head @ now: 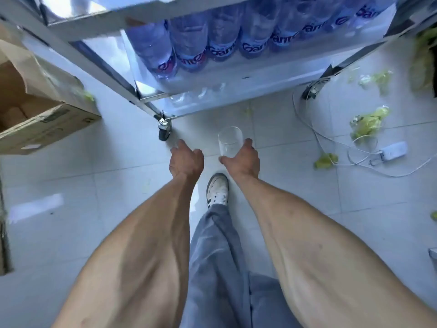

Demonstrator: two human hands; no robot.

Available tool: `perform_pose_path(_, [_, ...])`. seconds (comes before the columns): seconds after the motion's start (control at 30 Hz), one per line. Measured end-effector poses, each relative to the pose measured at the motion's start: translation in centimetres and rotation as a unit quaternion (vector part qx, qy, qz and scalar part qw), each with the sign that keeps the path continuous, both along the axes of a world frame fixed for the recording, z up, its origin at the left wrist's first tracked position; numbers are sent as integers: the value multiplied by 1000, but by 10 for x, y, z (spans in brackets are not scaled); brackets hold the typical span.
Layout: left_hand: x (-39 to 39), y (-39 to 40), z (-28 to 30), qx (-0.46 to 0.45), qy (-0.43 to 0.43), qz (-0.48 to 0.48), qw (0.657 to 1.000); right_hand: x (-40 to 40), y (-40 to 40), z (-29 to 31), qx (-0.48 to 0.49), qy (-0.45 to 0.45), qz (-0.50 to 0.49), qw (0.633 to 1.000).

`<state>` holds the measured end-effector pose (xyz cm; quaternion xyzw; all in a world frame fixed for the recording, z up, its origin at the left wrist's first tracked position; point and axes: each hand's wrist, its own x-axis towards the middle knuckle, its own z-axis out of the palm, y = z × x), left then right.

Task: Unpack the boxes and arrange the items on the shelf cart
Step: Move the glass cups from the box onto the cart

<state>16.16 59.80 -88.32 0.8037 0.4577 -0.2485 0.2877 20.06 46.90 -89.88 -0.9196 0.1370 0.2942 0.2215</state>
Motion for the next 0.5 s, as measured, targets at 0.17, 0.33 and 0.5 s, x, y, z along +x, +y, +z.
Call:
perform_pose_path(0.17, [59,-32,-14,1,10,34,999,54,-34,-13,2,1,41,999])
perform_pose_path(0.33, [107,-68,-17,9,10,67,998,95,-67,-23,10,-2,87,996])
perform_pose_path(0.5, [128,-102,-9,17,-17,134,991,122,-102,-29,20,-39,125,991])
